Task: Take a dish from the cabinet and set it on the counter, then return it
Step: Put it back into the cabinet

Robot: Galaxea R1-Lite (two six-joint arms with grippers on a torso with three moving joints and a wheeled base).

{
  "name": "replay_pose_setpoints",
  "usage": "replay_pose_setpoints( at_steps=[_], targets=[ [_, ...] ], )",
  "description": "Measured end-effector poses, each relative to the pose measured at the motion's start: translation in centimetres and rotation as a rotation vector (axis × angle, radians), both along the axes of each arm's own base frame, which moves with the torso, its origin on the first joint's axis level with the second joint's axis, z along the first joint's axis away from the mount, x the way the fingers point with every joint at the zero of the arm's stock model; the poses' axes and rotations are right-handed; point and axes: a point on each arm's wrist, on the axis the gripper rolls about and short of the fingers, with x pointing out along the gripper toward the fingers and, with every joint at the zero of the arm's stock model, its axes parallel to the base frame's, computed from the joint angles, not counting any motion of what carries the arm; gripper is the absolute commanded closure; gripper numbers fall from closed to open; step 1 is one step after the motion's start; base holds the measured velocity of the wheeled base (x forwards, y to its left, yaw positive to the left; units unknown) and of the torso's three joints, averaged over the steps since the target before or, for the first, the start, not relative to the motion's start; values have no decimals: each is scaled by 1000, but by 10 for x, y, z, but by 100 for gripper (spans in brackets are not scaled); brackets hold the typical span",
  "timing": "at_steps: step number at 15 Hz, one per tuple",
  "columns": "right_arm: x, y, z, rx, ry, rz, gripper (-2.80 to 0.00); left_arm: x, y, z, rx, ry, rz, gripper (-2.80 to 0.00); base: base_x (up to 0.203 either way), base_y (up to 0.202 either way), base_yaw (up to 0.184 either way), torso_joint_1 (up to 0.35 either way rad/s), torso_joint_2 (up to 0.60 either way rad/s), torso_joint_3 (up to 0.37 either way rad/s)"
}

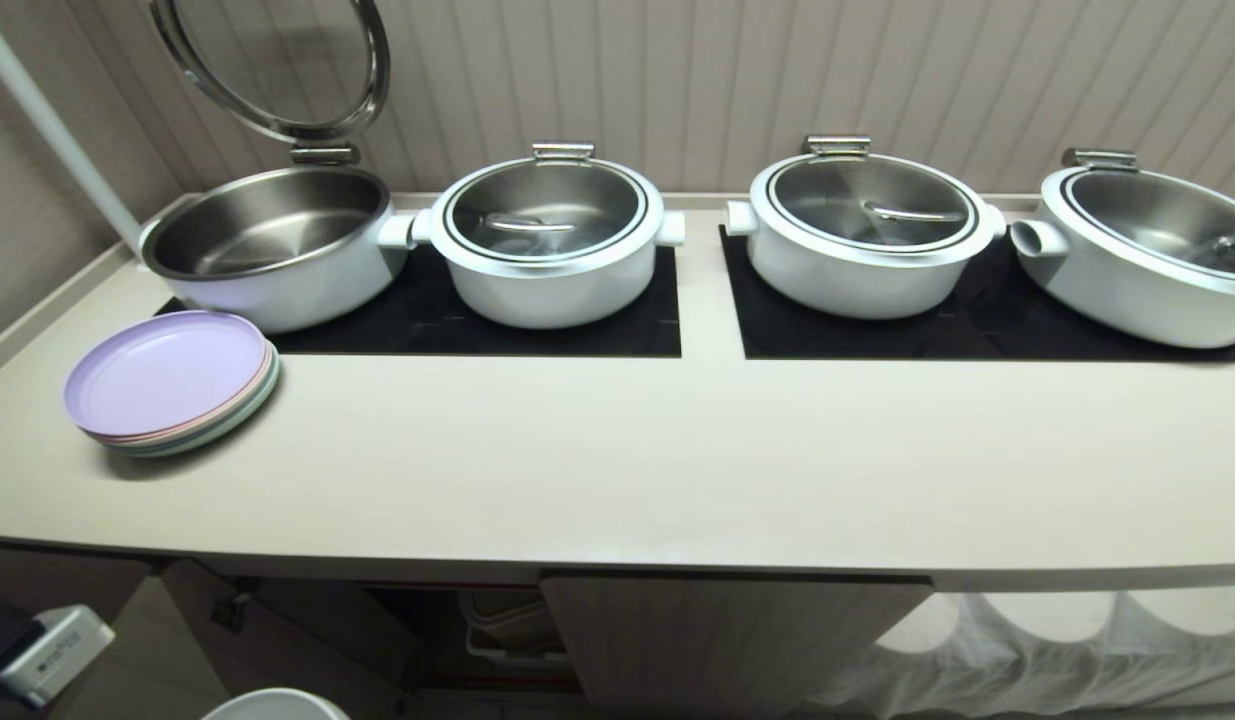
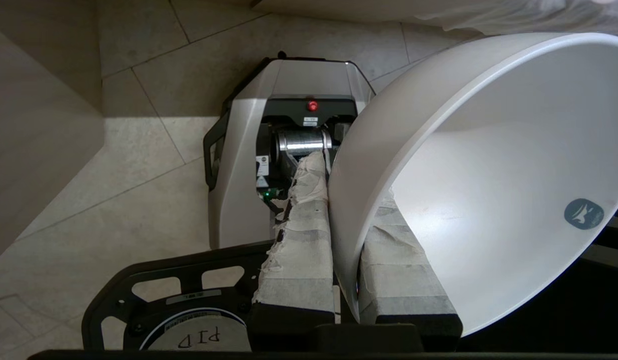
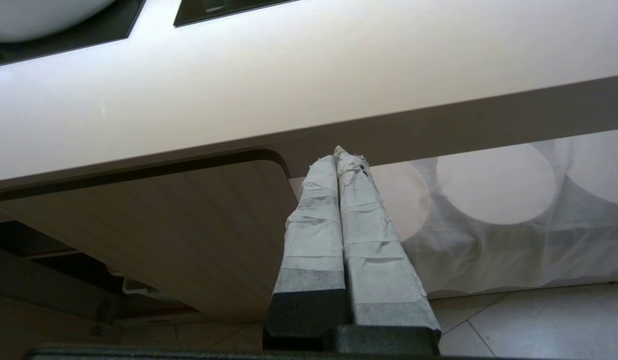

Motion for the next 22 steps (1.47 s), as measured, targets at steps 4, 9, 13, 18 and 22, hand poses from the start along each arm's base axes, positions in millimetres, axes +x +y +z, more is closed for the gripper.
replay_pose_setpoints(
  at_steps=[4,9,13,18,22],
  targets=[
    [0,0,0,0,-1,0,0,0,0,-1,-1,3,-5,0,0,0,0,0,0,0],
    [0,0,0,0,0,0,0,0,-1,-2,2,9,-12,0,0,0,0,-14,30,17],
    [0,0,0,1,-1,1,0,0,-1,-2,4,10,-13,0,0,0,0,-64,144,67],
    [0,0,0,4,0,0,0,0,-1,-1,4,8,-20,0,0,0,0,-81,171,87],
    [0,0,0,5,0,1,0,1,-2,0,3,4,-26,0,0,0,0,-106,220,114]
  ],
)
